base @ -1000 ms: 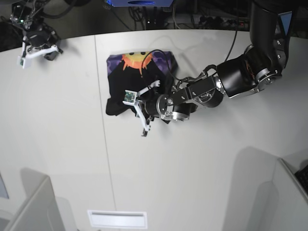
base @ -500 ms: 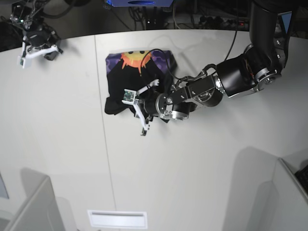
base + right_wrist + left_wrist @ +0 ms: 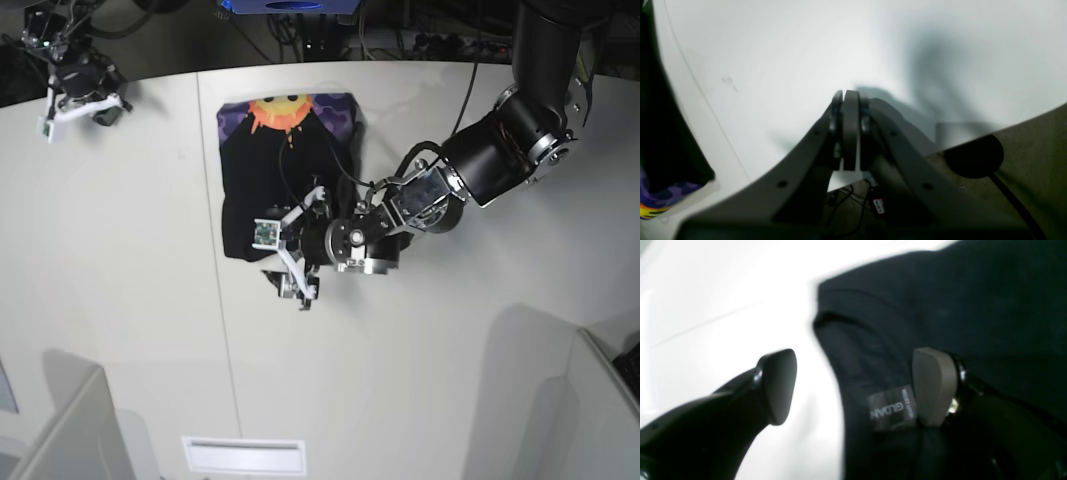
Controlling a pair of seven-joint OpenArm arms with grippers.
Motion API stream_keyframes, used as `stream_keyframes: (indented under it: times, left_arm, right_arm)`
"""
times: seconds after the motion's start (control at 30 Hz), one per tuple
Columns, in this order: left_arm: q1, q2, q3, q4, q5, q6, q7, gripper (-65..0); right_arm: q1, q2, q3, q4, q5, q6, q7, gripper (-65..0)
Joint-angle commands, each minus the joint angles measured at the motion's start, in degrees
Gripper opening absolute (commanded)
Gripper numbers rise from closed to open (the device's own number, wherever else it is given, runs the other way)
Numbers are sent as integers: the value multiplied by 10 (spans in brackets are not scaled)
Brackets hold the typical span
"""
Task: Fold the T-shirt properly
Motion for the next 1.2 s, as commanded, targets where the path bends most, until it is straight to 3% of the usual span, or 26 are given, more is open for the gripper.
stream_keyframes:
  times: [0.0,0.13,0.2,0.27,0.37,0.53,0.67,0.73,0.97,1.17]
  left_arm:
    - [-16,5,-25,25,-3,8,-13,-132]
    - [20,4,-119,94,-4,8,-13,-135]
    - [57,0,-173,150,-2,8,-10,-189]
    - [94,0,-225,207,-2,8,16,-336]
    - [171,-4,-301,304,2,9,50,-650]
    - [298,-58,-398,397,3,11,17,-650]
    - [385,-107,-444,385,32,69,-46,-650]
    - [439,-125,-462,388,62,77,-94,-650]
    - [636,-130,-576,367,80,79,-342,-650]
    - [736,-130,-638,312,80,79,-414,-650]
  right_arm:
    - [-2,6,2,7,5,4,15,-650]
    - [-11,6,1,7,5,5,65,-650]
    - [-19,6,1,8,4,6,90,-650]
    - [-25,11,1,8,4,7,113,-650]
    - [-33,19,1,10,-19,22,141,-650]
    - [-33,-7,6,12,-169,124,210,-650]
    - [-33,-49,7,12,-293,197,295,-650]
    - [-38,-61,8,12,-322,227,324,-650]
    - [-40,-59,8,12,-324,236,337,-650]
    - [-84,-46,1,27,-326,237,336,-650]
